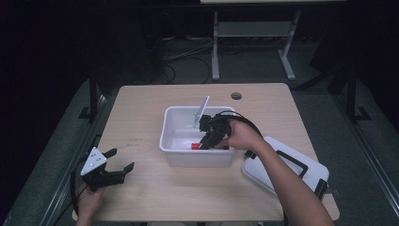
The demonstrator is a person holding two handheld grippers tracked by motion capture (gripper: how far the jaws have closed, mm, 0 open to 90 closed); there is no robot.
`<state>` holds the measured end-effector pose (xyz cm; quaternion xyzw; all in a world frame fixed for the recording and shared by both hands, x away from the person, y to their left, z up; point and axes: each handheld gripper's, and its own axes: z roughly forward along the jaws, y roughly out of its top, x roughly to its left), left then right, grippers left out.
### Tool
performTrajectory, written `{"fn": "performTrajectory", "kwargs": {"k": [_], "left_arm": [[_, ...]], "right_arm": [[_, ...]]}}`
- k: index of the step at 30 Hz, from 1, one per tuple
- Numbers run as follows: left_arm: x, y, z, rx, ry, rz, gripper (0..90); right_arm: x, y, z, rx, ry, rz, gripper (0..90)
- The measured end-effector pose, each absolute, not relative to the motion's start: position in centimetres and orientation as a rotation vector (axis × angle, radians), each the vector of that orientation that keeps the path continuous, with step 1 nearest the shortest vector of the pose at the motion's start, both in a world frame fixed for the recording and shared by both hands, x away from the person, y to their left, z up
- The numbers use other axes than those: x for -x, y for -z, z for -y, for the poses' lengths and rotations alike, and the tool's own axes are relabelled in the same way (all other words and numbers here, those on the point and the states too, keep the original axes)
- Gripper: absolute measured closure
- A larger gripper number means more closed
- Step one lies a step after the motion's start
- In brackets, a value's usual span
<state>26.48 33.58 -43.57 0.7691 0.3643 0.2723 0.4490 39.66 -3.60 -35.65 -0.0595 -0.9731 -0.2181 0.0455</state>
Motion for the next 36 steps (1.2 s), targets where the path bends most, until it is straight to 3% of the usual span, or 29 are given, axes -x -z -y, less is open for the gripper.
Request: {"fn": "performTrajectory", "kwargs": {"k": [36], "left_arm": [[-26.5, 43.5, -33.4, -1.92, -0.666, -0.887, 13.8]], "right_arm": [[-39.8, 36.6, 2.5, 0.164, 0.639, 2.962, 71.0]]}}
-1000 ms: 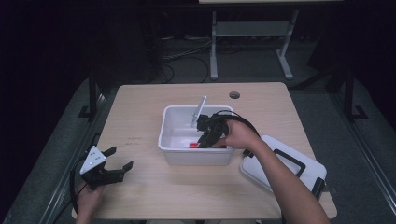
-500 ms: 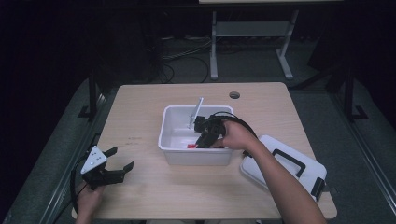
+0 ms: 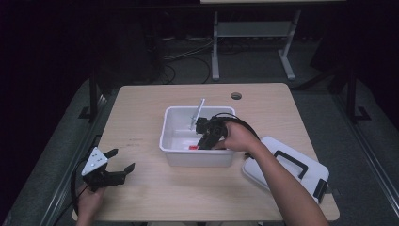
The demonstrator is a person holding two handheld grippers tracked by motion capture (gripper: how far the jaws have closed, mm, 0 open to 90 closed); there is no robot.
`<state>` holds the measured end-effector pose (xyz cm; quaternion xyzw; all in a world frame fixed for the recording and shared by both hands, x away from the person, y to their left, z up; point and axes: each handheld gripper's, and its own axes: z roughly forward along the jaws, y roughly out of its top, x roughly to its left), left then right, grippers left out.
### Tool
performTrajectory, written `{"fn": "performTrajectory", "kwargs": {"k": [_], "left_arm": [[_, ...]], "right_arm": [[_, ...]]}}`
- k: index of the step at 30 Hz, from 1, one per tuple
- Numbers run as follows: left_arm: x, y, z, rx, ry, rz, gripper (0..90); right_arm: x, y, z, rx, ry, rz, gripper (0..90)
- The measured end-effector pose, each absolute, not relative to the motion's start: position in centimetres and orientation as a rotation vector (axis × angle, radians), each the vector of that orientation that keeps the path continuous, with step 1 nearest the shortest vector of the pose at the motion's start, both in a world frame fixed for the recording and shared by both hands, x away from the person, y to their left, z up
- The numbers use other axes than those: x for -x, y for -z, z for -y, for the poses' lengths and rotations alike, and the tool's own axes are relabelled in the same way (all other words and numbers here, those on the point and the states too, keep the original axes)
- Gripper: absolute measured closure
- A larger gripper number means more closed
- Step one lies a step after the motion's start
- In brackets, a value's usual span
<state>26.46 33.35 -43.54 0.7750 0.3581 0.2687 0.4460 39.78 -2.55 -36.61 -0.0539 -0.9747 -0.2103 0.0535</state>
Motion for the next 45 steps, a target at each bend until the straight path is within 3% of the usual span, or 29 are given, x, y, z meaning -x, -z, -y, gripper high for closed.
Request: {"fn": "performTrajectory", "kwargs": {"k": [29, 45], "left_arm": [[-26.5, 43.5, -33.2, -1.924, -0.668, -0.883, 13.8], [-26.5, 43.5, -33.3, -1.917, -0.669, -0.892, 13.8]], "right_arm": [[-39.7, 35.6, 3.3, 0.21, 0.687, 2.956, 70.6], [-39.0, 33.1, 5.8, 0.265, 0.767, 2.971, 70.7]]}}
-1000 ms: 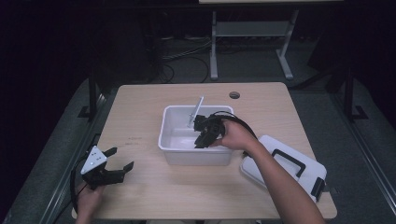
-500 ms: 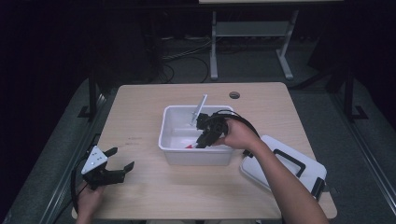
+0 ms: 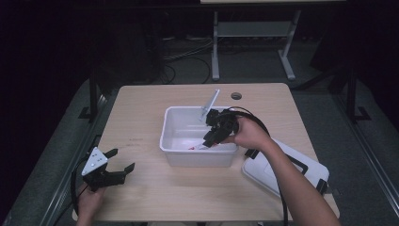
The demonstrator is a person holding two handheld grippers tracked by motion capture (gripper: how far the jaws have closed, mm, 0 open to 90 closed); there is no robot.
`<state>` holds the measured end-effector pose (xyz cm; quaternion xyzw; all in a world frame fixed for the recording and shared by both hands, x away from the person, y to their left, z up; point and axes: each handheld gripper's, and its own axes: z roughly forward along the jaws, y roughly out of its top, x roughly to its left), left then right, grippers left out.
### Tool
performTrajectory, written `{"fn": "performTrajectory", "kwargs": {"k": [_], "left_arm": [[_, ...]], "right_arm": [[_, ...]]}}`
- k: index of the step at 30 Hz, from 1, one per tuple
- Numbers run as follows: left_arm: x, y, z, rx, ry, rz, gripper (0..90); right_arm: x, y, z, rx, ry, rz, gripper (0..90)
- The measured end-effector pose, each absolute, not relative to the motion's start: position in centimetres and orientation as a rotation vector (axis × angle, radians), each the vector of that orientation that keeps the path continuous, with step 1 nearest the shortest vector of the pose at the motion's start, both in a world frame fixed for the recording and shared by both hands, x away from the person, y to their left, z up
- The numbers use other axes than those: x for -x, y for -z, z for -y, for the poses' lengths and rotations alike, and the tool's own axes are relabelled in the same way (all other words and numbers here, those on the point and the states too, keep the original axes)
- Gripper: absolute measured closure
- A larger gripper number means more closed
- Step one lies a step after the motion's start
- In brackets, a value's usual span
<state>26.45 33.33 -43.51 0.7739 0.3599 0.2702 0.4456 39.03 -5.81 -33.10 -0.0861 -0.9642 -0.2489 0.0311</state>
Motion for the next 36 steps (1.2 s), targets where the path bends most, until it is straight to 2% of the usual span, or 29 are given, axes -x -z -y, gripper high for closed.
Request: {"fn": "performTrajectory", "kwargs": {"k": [24, 36], "left_arm": [[-26.5, 43.5, -33.4, -1.919, -0.675, -0.891, 13.8], [-26.5, 43.5, -33.3, -1.917, -0.676, -0.892, 13.8]], "right_arm": [[-37.0, 28.6, 11.9, 0.408, 0.794, 3.064, 69.7], [-35.5, 28.1, 16.4, 0.542, 0.809, 3.094, 67.2]]}}
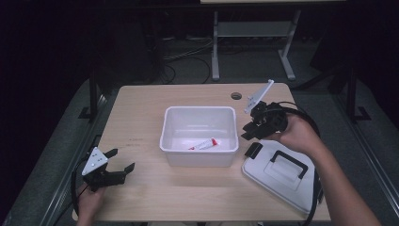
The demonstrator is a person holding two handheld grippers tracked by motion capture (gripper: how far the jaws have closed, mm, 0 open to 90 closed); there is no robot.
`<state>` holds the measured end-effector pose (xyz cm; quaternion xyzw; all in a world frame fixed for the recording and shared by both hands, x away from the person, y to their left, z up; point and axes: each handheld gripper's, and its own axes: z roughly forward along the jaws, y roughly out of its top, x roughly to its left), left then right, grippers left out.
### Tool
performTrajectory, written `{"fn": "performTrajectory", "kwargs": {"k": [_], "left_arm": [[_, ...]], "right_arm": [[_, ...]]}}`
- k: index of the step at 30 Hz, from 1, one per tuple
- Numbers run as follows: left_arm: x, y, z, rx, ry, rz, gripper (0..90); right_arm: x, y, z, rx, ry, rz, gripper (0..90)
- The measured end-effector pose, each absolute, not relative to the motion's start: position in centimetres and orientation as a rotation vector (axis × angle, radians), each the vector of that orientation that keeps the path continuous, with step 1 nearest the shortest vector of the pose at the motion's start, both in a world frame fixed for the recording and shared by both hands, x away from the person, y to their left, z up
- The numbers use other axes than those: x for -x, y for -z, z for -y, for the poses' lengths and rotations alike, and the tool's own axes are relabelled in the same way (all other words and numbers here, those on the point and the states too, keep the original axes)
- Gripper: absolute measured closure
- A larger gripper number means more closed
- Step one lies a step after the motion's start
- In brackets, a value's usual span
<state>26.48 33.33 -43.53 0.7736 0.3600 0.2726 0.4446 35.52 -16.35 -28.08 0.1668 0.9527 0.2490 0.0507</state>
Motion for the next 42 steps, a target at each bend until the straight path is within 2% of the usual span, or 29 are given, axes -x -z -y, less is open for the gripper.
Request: {"fn": "performTrajectory", "kwargs": {"k": [11, 28, 42], "left_arm": [[-26.5, 43.5, -33.3, -1.92, -0.681, -0.89, 13.8], [-26.4, 43.6, -33.1, -1.933, -0.681, -0.886, 13.8], [-26.4, 43.6, -33.4, -1.929, -0.683, -0.897, 13.8]], "right_arm": [[-34.4, 29.4, 19.6, -0.603, -0.759, -2.866, 65.7], [-32.9, 33.3, 24.8, -0.789, -0.741, -2.822, 60.1], [-33.1, 36.4, 27.9, -0.934, -0.714, -2.8, 56.3]]}}
